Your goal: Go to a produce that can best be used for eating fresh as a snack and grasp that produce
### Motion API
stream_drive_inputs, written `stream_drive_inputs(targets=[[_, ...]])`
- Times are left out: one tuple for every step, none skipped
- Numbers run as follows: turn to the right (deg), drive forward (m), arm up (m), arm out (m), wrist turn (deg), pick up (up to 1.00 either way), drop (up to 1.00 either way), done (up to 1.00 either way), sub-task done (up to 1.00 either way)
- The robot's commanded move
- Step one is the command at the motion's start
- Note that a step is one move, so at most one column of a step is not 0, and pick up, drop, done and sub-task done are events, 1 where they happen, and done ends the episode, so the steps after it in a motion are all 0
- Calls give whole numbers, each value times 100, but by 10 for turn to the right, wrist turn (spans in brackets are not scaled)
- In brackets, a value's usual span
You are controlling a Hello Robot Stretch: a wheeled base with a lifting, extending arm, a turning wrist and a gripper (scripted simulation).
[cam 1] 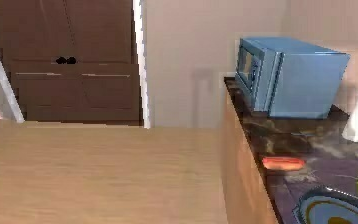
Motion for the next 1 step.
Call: stream_drive_inputs(targets=[[-330, 0, 0, 0, 0, 0, 0, 0, 0]])
